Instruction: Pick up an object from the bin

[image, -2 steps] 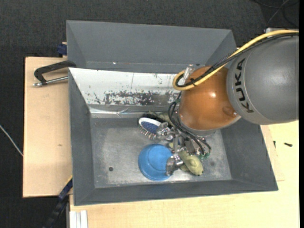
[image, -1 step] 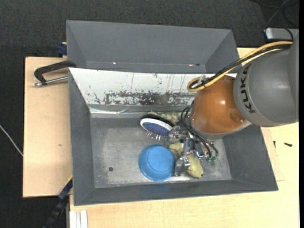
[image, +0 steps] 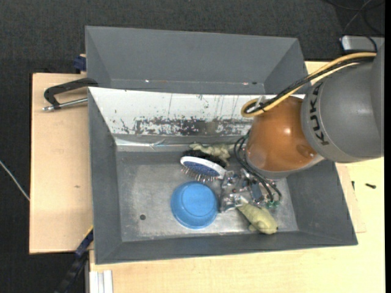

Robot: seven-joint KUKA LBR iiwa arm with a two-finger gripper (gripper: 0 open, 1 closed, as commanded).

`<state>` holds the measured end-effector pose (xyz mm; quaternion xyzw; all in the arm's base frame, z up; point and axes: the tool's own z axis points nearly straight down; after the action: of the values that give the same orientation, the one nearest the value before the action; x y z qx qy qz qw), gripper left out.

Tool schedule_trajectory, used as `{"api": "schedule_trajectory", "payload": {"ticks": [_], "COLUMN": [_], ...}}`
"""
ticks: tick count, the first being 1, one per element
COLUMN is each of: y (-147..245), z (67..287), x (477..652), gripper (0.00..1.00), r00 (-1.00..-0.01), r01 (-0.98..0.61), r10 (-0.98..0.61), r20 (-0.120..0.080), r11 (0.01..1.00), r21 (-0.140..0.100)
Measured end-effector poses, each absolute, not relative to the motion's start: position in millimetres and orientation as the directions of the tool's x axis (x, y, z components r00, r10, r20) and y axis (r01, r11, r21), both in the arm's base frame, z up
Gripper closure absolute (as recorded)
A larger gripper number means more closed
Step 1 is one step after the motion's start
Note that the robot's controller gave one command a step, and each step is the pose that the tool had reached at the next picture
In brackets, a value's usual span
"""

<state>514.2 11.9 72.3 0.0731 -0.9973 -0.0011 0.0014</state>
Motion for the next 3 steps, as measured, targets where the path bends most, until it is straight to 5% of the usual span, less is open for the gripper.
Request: {"api": "schedule_trajectory", "payload": {"ticks": [1,2,3], "y": [11.2,11.2,11.0], "z": [71.3,72.3,71.5], "x": [513.9,514.2,514.3], "gripper": [0.0,1.0,0.0], "r00": [-0.989,-0.989,-0.989], "r01": [-0.145,-0.145,-0.145], "r10": [-0.145,-0.145,-0.145], "r20": [0.002,0.002,0.0], "r11": [0.989,0.989,0.989], "r21": [0.001,0.002,0.001]}}
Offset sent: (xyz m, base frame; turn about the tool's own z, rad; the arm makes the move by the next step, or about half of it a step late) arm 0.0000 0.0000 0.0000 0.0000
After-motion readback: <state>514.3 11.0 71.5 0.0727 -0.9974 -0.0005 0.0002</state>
